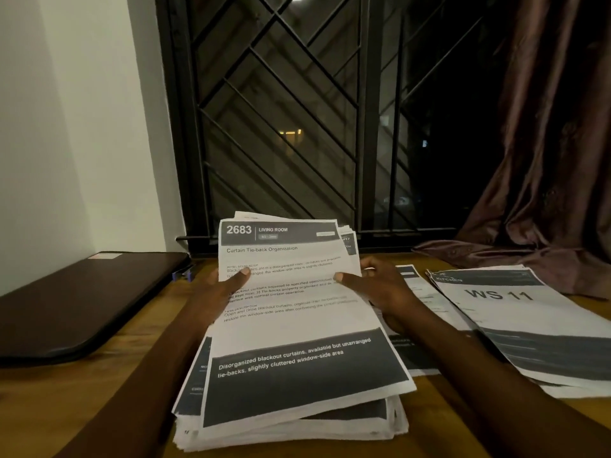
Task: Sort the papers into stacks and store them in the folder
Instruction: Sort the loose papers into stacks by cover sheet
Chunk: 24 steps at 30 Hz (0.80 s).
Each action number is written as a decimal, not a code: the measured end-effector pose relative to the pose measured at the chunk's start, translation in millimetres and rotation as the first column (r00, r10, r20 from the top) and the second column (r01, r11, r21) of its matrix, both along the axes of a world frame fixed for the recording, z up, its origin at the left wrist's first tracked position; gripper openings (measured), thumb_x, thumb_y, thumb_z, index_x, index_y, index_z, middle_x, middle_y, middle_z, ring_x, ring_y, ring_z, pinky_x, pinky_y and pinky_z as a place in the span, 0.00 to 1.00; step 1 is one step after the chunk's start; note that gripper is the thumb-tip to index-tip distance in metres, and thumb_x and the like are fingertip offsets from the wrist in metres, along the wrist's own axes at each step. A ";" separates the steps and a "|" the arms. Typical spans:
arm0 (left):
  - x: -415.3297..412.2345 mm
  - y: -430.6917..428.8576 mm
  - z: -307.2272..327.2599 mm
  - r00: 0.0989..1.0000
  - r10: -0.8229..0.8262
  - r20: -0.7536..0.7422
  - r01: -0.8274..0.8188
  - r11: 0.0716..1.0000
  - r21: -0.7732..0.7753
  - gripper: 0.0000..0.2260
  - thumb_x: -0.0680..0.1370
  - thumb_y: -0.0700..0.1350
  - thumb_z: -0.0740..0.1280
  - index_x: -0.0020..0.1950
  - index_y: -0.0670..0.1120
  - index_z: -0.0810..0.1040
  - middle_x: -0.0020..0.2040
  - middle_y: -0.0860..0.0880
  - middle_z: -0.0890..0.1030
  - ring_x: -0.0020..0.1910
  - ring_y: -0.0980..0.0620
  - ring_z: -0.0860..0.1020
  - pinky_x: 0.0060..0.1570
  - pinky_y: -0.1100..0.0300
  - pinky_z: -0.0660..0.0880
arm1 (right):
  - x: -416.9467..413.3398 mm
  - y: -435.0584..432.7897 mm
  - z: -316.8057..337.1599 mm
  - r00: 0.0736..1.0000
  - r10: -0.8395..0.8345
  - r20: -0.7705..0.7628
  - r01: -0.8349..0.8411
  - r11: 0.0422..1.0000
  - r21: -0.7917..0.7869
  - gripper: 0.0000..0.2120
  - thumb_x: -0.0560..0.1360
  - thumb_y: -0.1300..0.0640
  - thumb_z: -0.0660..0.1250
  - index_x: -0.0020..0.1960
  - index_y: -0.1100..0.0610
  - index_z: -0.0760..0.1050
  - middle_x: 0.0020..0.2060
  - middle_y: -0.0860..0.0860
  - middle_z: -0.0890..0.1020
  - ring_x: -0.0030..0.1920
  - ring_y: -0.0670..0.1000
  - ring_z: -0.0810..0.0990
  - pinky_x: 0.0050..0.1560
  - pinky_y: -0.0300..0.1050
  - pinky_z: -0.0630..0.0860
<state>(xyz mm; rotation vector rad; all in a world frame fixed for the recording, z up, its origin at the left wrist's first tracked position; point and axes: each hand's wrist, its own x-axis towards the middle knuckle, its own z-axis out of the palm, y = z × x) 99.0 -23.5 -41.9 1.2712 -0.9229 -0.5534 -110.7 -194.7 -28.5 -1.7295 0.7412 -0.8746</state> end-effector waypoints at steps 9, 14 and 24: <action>1.5 -6.4 -4.8 0.984 -0.095 -0.149 0.099 0.995 0.021 0.21 0.71 0.44 0.75 0.62 0.44 0.76 0.61 0.39 0.80 0.51 0.41 0.84 0.43 0.50 0.83 | -10.6 -44.2 -16.1 0.997 -0.042 -0.070 0.048 0.995 0.091 0.07 0.78 0.55 0.63 0.45 0.53 0.80 0.46 0.51 0.84 0.45 0.51 0.82 0.51 0.48 0.79; 17.4 22.4 10.0 0.980 0.196 -0.020 -0.195 0.980 0.051 0.17 0.81 0.33 0.59 0.70 0.37 0.68 0.66 0.39 0.75 0.52 0.48 0.79 0.58 0.54 0.70 | -53.7 -73.4 10.7 0.868 -0.412 -0.279 0.335 0.898 -0.285 0.10 0.77 0.55 0.66 0.52 0.59 0.82 0.52 0.59 0.83 0.54 0.60 0.80 0.53 0.44 0.72; 35.5 47.3 15.7 0.962 0.149 -0.230 -0.147 0.989 0.029 0.15 0.75 0.44 0.70 0.60 0.47 0.76 0.42 0.49 0.87 0.37 0.49 0.85 0.32 0.55 0.82 | -77.2 -96.9 -15.4 0.739 -0.469 -0.484 0.187 0.833 -0.521 0.11 0.71 0.53 0.73 0.48 0.59 0.80 0.47 0.55 0.81 0.47 0.54 0.78 0.42 0.41 0.66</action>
